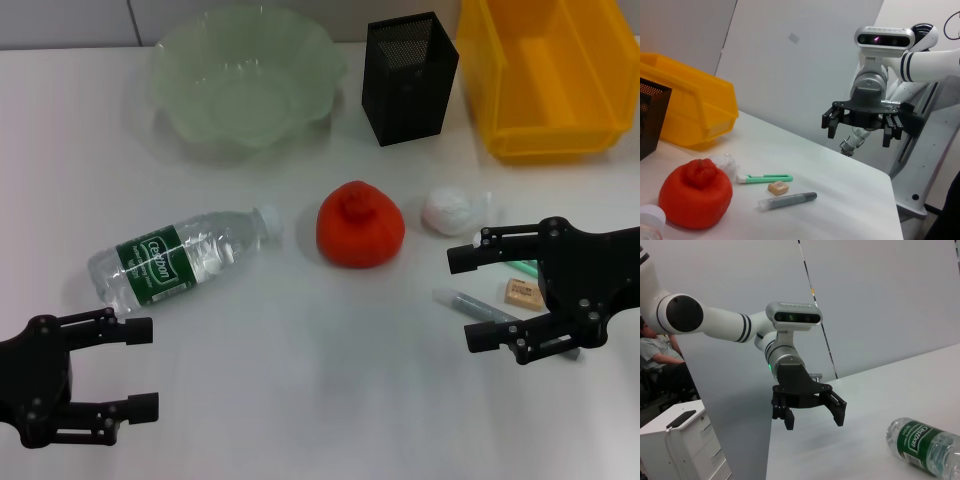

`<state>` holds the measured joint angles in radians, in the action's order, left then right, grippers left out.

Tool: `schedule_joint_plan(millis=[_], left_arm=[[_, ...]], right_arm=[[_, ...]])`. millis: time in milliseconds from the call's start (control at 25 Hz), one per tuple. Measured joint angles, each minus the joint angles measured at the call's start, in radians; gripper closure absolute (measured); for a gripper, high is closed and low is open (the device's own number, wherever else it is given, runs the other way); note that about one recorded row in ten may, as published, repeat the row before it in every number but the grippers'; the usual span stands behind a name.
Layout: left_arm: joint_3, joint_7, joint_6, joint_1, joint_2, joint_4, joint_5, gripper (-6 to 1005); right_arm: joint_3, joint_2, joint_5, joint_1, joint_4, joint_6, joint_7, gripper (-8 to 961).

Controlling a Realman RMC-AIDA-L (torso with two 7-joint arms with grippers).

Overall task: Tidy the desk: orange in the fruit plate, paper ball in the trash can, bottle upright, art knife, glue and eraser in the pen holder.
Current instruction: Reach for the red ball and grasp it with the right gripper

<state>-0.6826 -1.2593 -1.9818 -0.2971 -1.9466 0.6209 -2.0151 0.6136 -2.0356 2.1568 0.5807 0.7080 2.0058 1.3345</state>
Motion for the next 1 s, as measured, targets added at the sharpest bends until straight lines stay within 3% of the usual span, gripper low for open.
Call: schedule_joint_plan(millis=[680,760,800,880,1000], left_arm=[[0.0,0.008,0.004,-0.005,-0.001,0.0,-0.002,137],[0.007,0.015,0.005,-0.006,-0.002,0.0,-0.002,137],[0.007,0.015,0.005,-0.006,-0.002,0.0,-0.002,137],[0.009,0.023,0.005,-0.006,-0.003,0.0,-0.001,137],[0.012,0.051,0.013,-0.004,-0.007,-0.007,0.003,137]], right_arm=[[-0.003,-0.003,-0.007,0.01,0.012,-0.027,0.022,129],[-0.002,-0.015,-0.007,0.016,0.061,-0.039,0.065,129],[0.02,-0.037,-0.003,0.023,0.164,-0.054,0.139,129],[0.051,-0.046,-0.002,0.026,0.226,-0.069,0.187,129],[0.207,-0.047,0.0,0.063,0.357,-0.141,0.376,129]])
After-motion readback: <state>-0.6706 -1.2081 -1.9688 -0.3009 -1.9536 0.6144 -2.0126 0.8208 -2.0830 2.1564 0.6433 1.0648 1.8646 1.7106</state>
